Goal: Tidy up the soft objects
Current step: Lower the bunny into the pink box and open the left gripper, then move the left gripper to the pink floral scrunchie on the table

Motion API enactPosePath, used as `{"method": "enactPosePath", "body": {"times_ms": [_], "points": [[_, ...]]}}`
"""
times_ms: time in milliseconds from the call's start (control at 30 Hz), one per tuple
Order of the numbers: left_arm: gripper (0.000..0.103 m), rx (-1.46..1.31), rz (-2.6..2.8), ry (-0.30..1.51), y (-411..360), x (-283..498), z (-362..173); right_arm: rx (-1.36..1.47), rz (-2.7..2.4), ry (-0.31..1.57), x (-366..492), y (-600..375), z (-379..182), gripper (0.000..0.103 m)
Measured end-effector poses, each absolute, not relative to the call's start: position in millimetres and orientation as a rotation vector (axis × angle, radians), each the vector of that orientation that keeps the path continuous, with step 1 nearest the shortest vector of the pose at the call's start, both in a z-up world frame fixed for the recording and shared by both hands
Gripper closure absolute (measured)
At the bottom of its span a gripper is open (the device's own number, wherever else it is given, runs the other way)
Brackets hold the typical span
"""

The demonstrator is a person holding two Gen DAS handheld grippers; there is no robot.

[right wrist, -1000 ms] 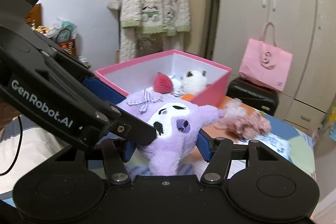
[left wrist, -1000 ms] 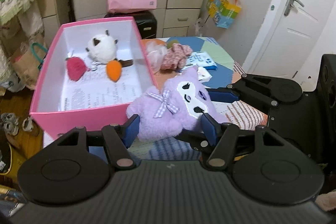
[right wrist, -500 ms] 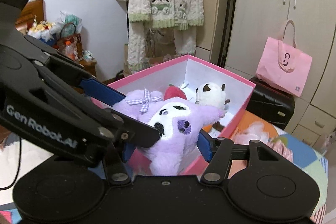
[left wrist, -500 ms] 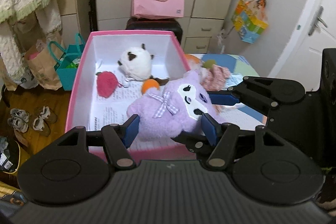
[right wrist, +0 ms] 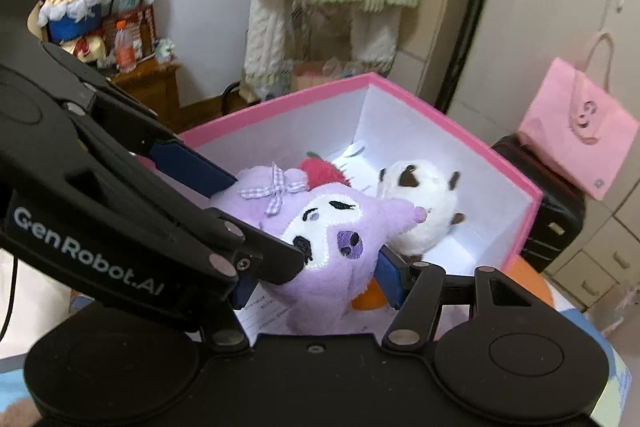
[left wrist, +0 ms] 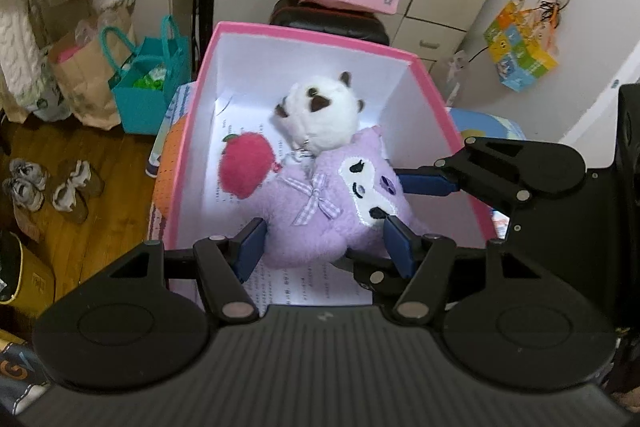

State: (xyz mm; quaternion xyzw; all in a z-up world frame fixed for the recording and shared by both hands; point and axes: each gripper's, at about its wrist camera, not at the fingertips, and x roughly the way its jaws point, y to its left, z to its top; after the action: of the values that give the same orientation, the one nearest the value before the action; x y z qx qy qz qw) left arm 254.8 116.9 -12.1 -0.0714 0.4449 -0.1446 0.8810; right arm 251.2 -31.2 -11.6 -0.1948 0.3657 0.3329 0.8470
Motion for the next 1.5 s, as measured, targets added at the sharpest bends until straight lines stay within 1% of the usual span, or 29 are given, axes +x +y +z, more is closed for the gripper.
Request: {"method": "enactPosePath", "body": {"times_ms": [300,467,567,633,1067,1333,1500], "points": [[0.041,-0.153,-0.294,0.912,124.3,265.8,-15.5,-0.478,0.728,0.779,264.3,-19.4,-12.7,0.037],[0.037,-0.097,-0.267,0.859,117.1,261.1,-15.5,-0.492,0.72,0.79,264.7,-21.3,-13.0,0.033],[0.03,-0.089,-0.263,0.833,116.3,255.7,-13.3,-0.489,0.711,0.78,262.1,-23.9,-11.7,0.031],[0.023,-0.114,-0.282,0.839,119.4,253.7,-11.8,-0.481,0.717,0.774,257.4,-27.0,-8.9,0.031],[0.023,-0.099,-0.347,0.821,107.0,200.5,23.1,-0.486,0.683,0.691,216.2,-57.7,19.8,0.03],[0.021,-0.11,-0.472,0.77,86.3,162.5,53.1,-0.473,0.673,0.635,189.6,-88.9,42.4,0.03],[0.02,-0.05,-0.514,0.718,63.1,140.0,67.8,-0.437,0.657,0.602,174.1,-116.8,52.8,0.029]]}}
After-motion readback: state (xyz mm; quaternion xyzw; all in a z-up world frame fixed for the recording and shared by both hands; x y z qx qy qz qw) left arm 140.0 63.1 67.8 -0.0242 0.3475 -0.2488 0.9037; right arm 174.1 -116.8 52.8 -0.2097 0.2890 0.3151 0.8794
